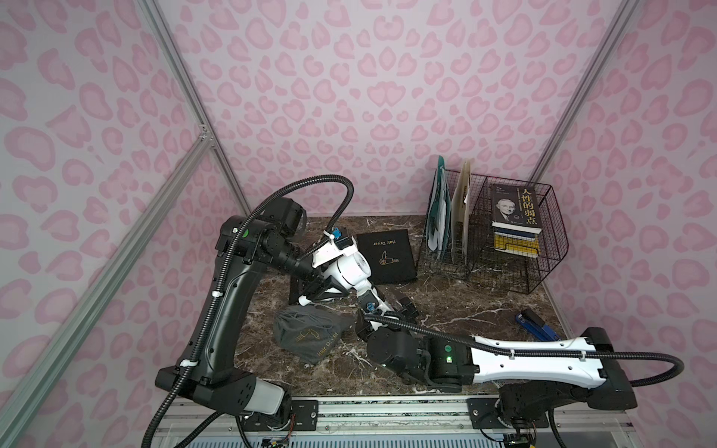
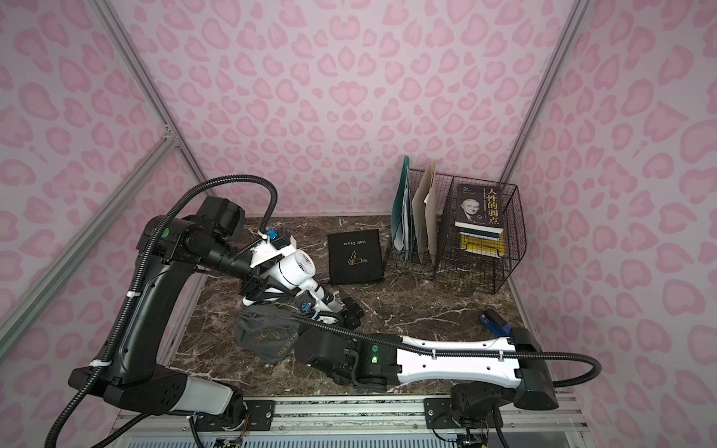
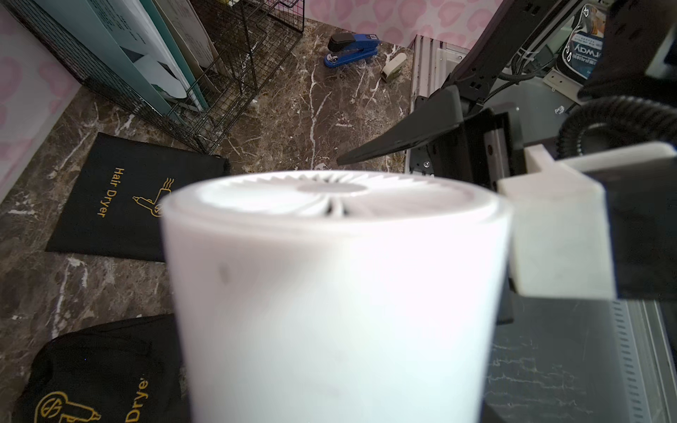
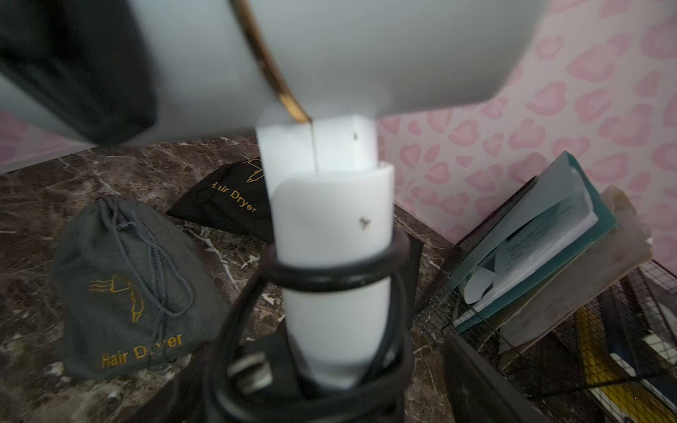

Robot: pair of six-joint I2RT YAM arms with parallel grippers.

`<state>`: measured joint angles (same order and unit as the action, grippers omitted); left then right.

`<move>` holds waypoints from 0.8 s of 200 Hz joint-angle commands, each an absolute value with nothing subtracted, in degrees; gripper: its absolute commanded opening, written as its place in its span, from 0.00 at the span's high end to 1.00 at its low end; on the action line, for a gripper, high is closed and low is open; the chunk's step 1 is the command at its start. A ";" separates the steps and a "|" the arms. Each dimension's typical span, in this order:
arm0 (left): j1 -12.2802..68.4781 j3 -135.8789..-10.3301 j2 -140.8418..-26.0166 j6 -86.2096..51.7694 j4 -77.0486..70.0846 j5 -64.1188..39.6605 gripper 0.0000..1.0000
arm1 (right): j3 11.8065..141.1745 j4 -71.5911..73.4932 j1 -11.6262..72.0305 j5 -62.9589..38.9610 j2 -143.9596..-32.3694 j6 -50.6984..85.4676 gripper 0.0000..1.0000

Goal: Pack away hair dryers
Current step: Pick up the hair dryer from the center of the board, then fold the hair dryer.

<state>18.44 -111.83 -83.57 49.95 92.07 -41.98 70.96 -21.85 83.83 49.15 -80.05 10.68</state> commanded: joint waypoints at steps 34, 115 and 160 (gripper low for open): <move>18.41 -111.80 -82.38 54.57 104.90 -44.94 0.98 | 70.95 -28.60 75.93 16.97 -71.27 13.70 0.11; 18.42 -109.51 -82.41 51.20 104.93 -51.11 0.98 | 67.40 -28.26 63.65 -9.88 -61.35 13.99 0.19; 18.37 -109.04 -82.35 50.25 104.91 -54.83 0.98 | 65.54 -28.23 58.11 -15.64 -59.94 13.47 0.26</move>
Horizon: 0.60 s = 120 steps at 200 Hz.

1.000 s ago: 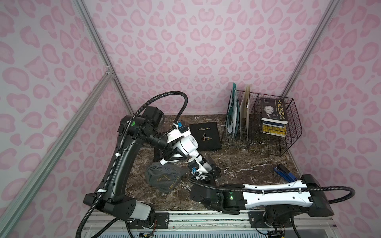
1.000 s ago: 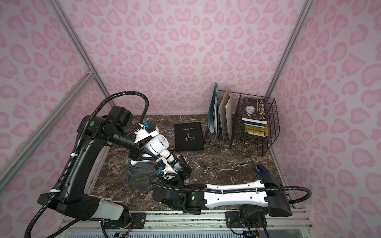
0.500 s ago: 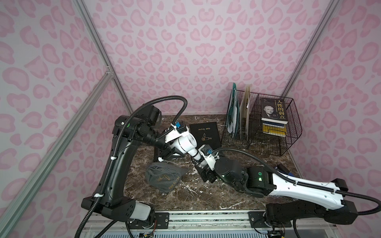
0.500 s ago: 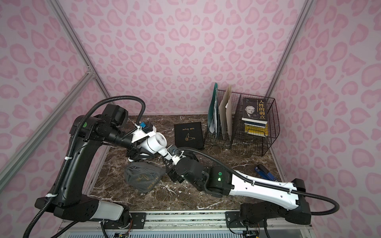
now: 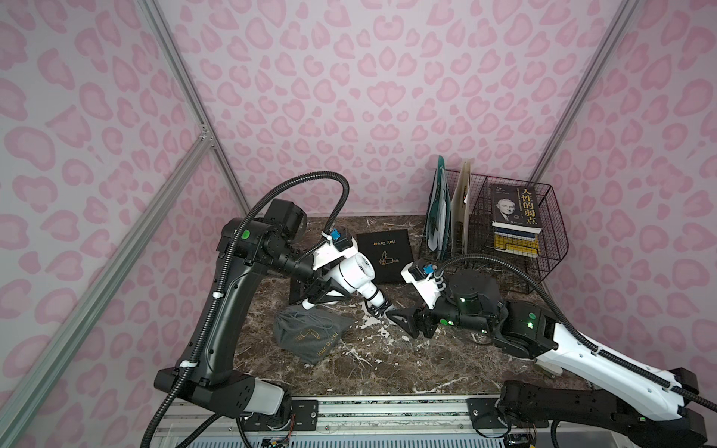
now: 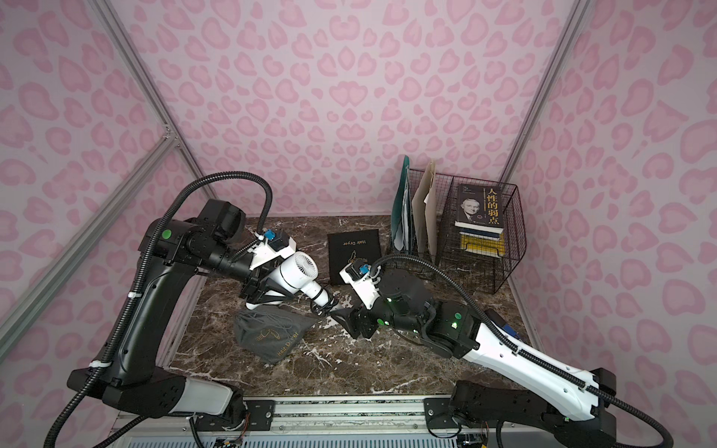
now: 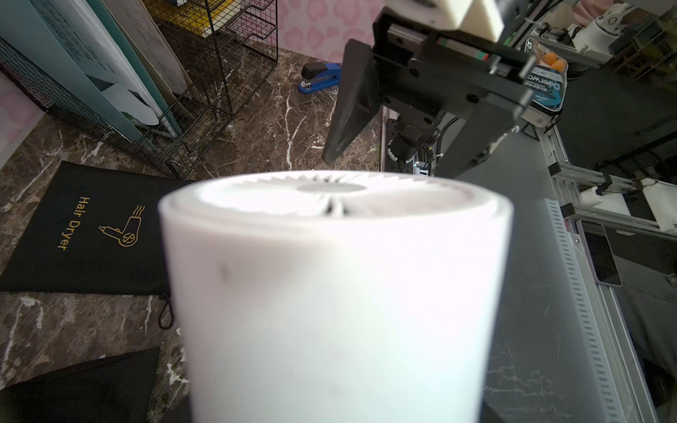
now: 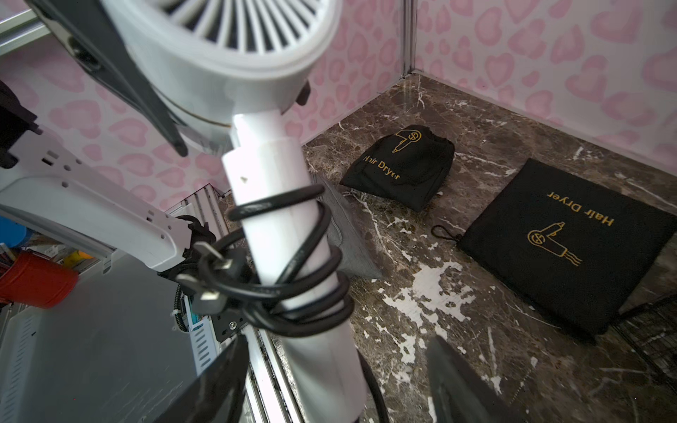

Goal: Pack away hair dryers
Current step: Fold the hair dryer.

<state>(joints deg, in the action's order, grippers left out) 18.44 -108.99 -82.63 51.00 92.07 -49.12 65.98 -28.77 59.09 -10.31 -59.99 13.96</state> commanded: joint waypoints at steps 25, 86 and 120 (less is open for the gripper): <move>18.46 -108.87 -82.09 50.21 104.90 -55.59 0.98 | 65.47 -28.21 57.40 -16.79 -60.19 13.01 0.29; 18.46 -109.17 -81.65 50.00 104.90 -57.36 0.98 | 63.28 -26.27 55.96 -20.18 -59.80 13.53 0.43; 18.51 -109.60 -81.83 49.63 104.85 -58.53 0.98 | 62.52 -24.27 55.38 -22.05 -58.81 13.86 0.54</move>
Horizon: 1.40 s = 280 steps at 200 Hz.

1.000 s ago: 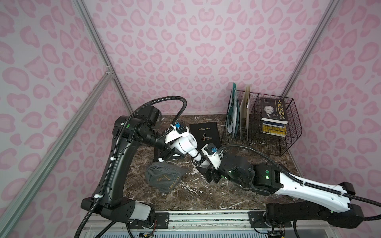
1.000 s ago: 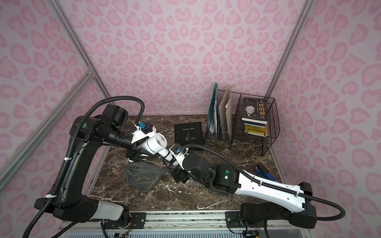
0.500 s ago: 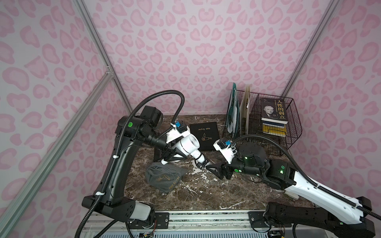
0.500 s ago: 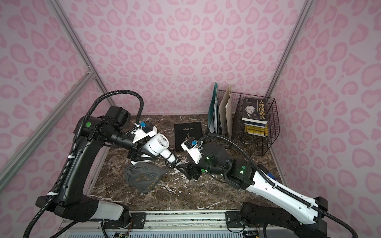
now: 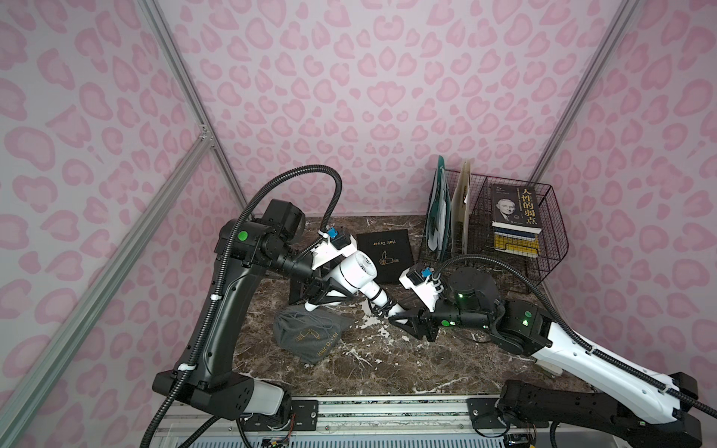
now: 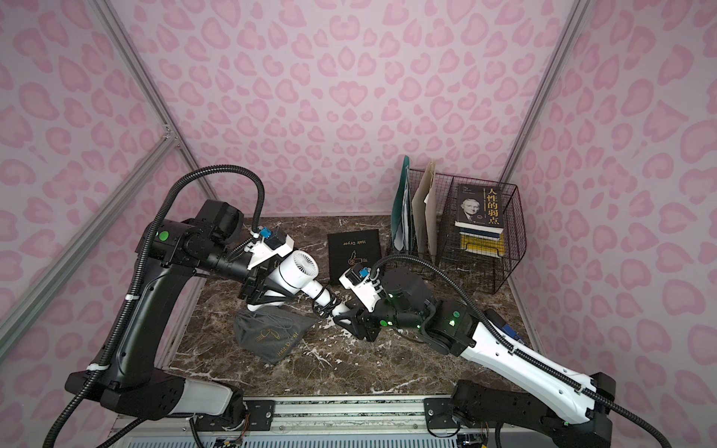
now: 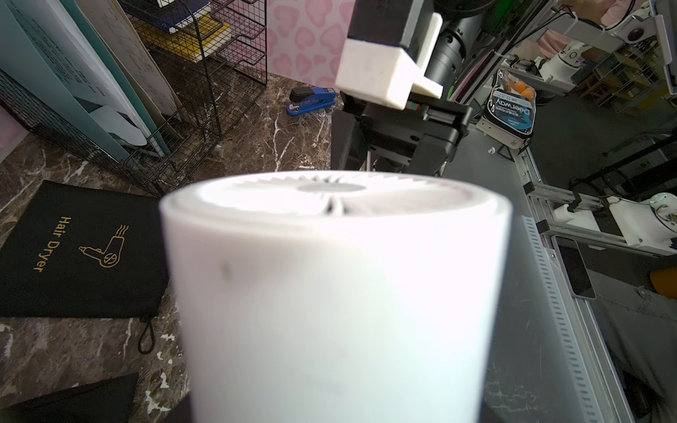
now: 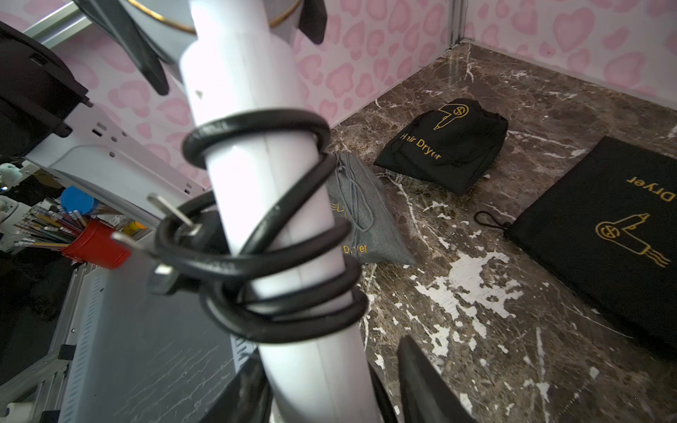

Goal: Pack away hair dryers
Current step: Fold the hair dryer.

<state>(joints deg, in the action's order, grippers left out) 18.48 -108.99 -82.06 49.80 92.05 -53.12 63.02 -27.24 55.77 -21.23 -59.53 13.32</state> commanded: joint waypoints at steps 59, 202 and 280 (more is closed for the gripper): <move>18.52 -109.52 -82.18 49.10 104.85 -59.58 0.98 | 60.22 -18.99 54.16 -26.75 -56.87 15.57 0.75; 18.54 -94.83 -72.65 23.02 74.03 -58.54 0.98 | 54.18 1.93 53.92 -32.83 -58.34 25.48 0.99; 18.72 -87.66 -70.33 12.83 62.69 -58.54 0.98 | 55.65 11.06 59.33 -29.29 -64.55 26.43 1.00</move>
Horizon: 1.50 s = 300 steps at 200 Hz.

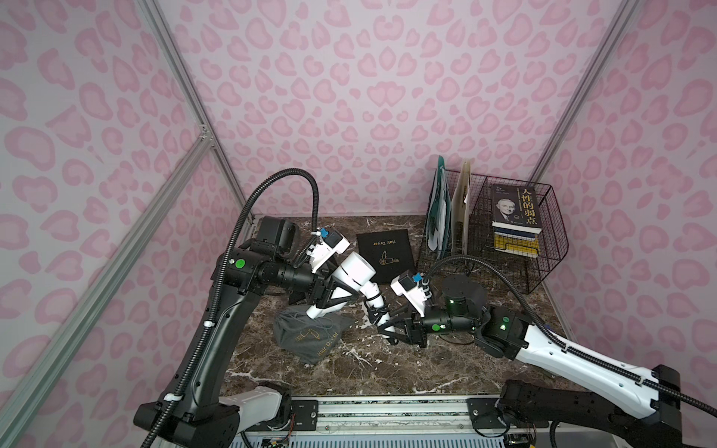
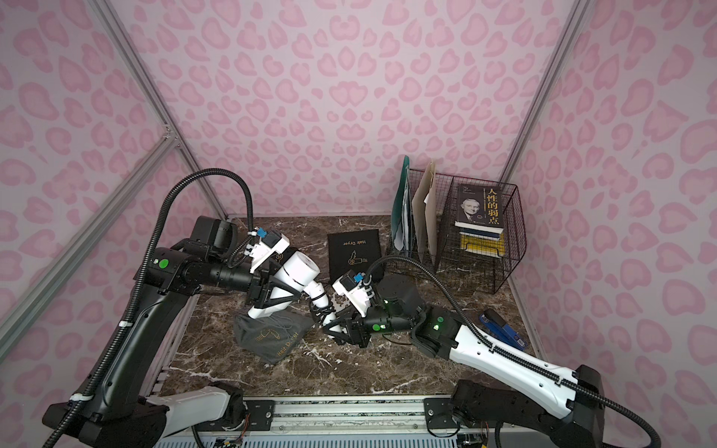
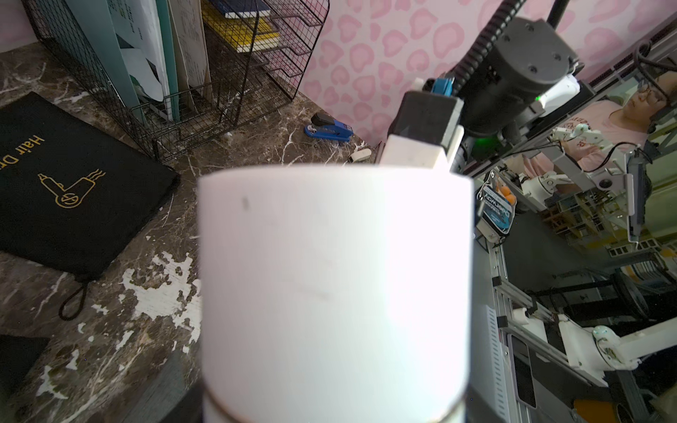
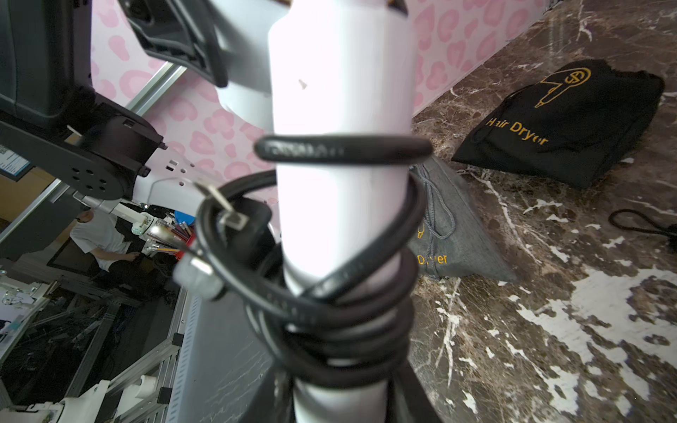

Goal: Pack away hair dryers
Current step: Fold the hair dryer.

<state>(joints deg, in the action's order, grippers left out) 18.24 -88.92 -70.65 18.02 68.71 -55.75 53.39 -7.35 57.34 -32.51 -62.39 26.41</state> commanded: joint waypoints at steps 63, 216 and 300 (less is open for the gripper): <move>18.81 -81.93 -67.99 7.67 56.10 -57.31 0.98 | 55.91 18.83 61.69 -27.22 -67.41 27.67 1.00; 18.81 -68.17 -67.17 -11.84 39.18 -56.35 0.98 | 48.63 47.17 66.51 -14.51 -65.61 32.65 1.00; 18.85 -64.60 -67.16 -16.22 35.77 -54.36 0.98 | 51.51 55.74 68.03 -16.76 -69.40 33.34 1.00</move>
<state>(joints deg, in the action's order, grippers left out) 18.41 -66.46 -66.06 -6.17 34.11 -59.46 50.46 6.92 66.74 -7.51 -68.75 41.52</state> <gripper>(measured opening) 0.681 0.331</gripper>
